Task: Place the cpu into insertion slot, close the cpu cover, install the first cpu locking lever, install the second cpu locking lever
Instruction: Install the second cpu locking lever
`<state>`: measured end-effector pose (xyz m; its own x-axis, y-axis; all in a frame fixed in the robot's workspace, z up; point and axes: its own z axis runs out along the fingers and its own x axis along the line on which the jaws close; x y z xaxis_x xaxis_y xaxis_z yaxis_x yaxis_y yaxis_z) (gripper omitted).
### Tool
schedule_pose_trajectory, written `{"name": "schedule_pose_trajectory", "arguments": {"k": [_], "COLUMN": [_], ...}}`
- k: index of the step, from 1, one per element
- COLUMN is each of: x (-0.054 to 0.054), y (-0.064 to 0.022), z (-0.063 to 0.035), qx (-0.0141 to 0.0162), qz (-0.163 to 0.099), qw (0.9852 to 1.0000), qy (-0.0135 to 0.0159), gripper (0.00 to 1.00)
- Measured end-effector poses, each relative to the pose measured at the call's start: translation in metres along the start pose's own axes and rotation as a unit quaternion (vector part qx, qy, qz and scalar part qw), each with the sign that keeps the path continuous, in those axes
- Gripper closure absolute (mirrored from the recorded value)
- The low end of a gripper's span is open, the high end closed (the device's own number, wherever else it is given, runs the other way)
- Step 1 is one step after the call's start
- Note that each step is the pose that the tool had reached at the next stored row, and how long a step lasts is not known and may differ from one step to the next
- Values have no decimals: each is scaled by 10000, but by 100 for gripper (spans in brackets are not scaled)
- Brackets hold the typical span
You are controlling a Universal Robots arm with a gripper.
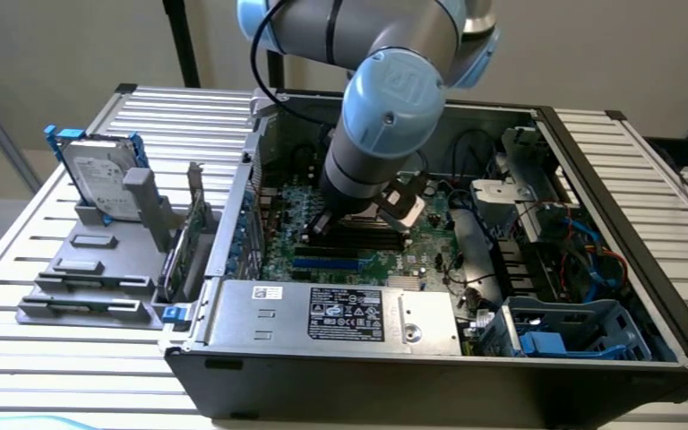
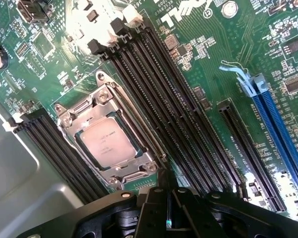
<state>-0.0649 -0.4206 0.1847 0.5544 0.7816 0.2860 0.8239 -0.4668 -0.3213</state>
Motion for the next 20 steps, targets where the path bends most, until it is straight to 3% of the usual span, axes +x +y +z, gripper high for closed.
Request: {"name": "schedule_pose_trajectory", "arguments": {"k": [4, 7, 13, 20], "x": [2, 3, 20, 57], "y": [-1, -1, -21, -65], "z": [2, 2, -57, -173], "qx": [-63, -90, -107, -114], "qz": [13, 19, 25, 29], "qw": [9999, 9999, 9998, 9998], "qy": [-93, -132, -166, -181], "gripper": [89, 89, 89, 89]}}
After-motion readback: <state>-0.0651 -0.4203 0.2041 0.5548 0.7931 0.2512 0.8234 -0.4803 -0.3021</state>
